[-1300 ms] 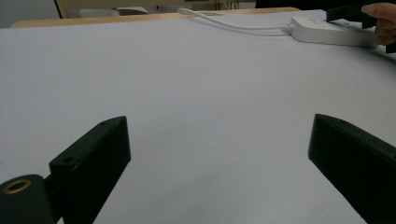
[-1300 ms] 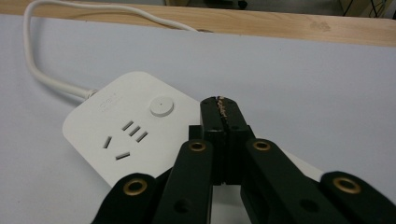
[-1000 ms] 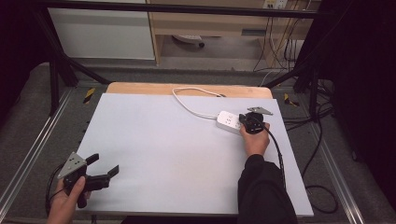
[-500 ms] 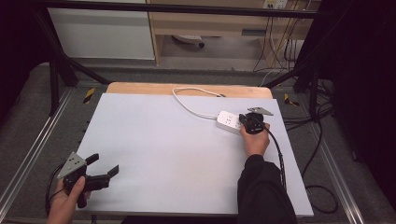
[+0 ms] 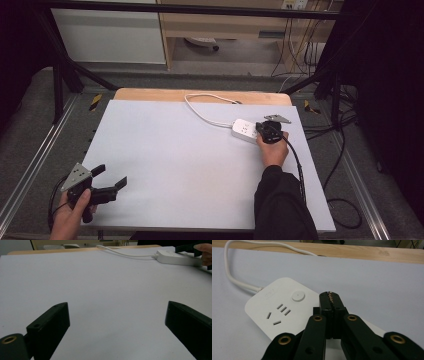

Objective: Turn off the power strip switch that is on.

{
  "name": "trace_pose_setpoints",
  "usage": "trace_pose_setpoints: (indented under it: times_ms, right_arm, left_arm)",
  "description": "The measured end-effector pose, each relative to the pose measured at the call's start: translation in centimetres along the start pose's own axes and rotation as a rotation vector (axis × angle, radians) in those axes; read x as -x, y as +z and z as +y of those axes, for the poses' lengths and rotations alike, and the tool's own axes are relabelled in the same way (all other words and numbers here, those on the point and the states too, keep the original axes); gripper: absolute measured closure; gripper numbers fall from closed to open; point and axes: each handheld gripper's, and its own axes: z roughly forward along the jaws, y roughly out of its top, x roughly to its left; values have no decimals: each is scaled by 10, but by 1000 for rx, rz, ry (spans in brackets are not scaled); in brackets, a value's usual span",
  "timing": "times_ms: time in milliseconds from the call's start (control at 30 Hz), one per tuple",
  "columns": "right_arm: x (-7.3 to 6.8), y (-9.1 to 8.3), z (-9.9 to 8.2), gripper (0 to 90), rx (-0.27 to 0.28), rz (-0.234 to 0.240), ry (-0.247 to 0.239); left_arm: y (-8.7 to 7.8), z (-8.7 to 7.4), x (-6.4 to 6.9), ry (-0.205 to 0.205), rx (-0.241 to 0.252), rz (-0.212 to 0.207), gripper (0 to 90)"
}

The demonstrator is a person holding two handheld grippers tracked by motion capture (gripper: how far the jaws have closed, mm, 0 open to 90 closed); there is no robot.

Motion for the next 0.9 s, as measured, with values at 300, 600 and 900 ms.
trace_pose_setpoints:
  times_ms: [300,600,900]
  right_arm:
    - [0,0,-1,900,8,1,6]
    - [1,0,-1,900,7,5,3]
    - [1,0,0,900,6,5,0]
  left_arm:
    - [0,0,0,0,0,1,54]
    - [0,0,0,3,-2,1,54]
    - [1,0,-1,0,-6,0,54]
